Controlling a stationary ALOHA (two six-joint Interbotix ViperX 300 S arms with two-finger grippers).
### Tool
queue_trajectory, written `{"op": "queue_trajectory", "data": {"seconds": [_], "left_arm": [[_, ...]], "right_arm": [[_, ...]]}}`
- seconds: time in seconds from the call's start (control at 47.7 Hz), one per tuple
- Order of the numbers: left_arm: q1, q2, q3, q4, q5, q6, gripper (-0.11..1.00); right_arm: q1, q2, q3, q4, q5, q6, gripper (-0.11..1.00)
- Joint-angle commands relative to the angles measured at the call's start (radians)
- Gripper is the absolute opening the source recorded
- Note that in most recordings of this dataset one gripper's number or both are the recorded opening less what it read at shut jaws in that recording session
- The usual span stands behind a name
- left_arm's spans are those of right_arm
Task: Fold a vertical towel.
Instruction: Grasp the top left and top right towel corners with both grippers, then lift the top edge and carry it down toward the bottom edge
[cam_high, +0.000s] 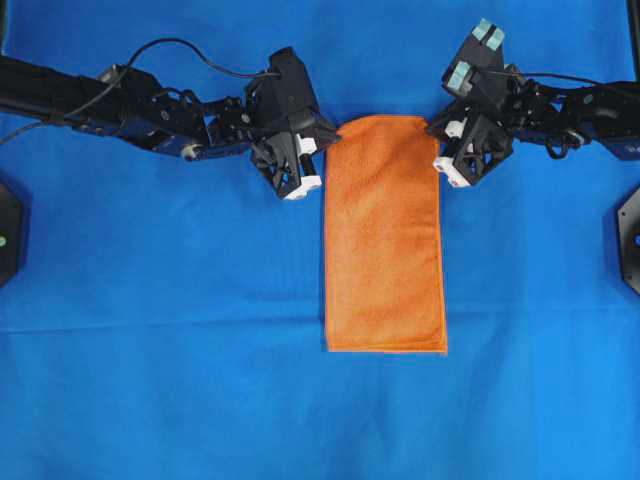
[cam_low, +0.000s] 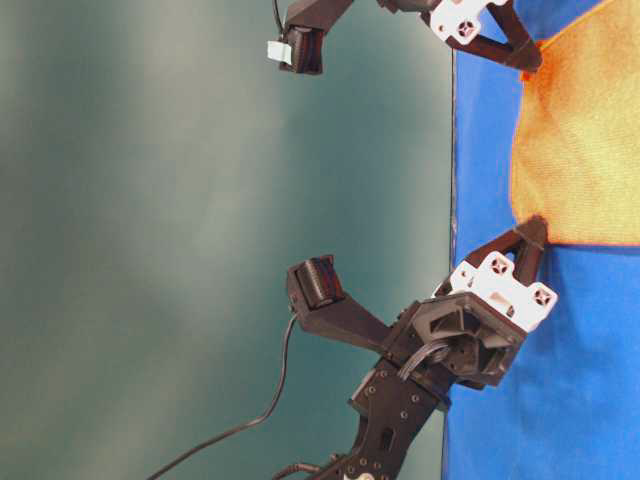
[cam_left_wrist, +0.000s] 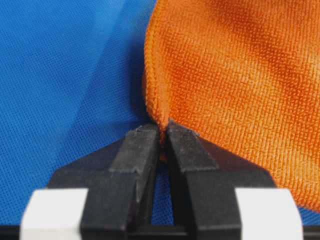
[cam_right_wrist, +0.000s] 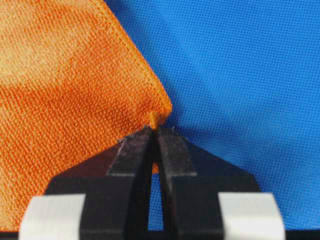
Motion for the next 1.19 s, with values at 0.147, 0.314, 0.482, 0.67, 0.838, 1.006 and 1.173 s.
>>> {"op": "queue_trajectory", "data": {"seconds": [0.147, 0.314, 0.482, 0.67, 0.838, 1.006, 1.173], "left_arm": [[0.021, -0.066, -0.028, 0.0, 0.02, 0.018, 0.03], [0.046, -0.067, -0.06, 0.0, 0.046, 0.055, 0.03], [0.051, -0.063, -0.081, 0.0, 0.08, 0.061, 0.03], [0.046, -0.101, -0.063, 0.0, 0.106, 0.061, 0.03], [0.031, -0.181, -0.04, 0.0, 0.127, 0.061, 0.03], [0.0, -0.236, -0.014, 0.0, 0.13, 0.061, 0.03], [-0.049, -0.295, 0.025, 0.0, 0.138, 0.061, 0.03]], "right_arm": [[-0.011, -0.071, 0.0, -0.003, 0.026, -0.003, 0.02], [-0.055, -0.104, -0.003, -0.015, 0.043, -0.02, 0.02], [-0.071, -0.104, -0.021, -0.038, 0.043, -0.037, 0.02], [-0.071, -0.13, -0.038, -0.04, 0.084, -0.038, 0.02], [-0.055, -0.201, -0.037, -0.04, 0.14, -0.034, 0.02], [-0.005, -0.299, -0.029, -0.038, 0.189, -0.029, 0.02], [0.074, -0.368, -0.017, -0.031, 0.238, -0.012, 0.02]]}}
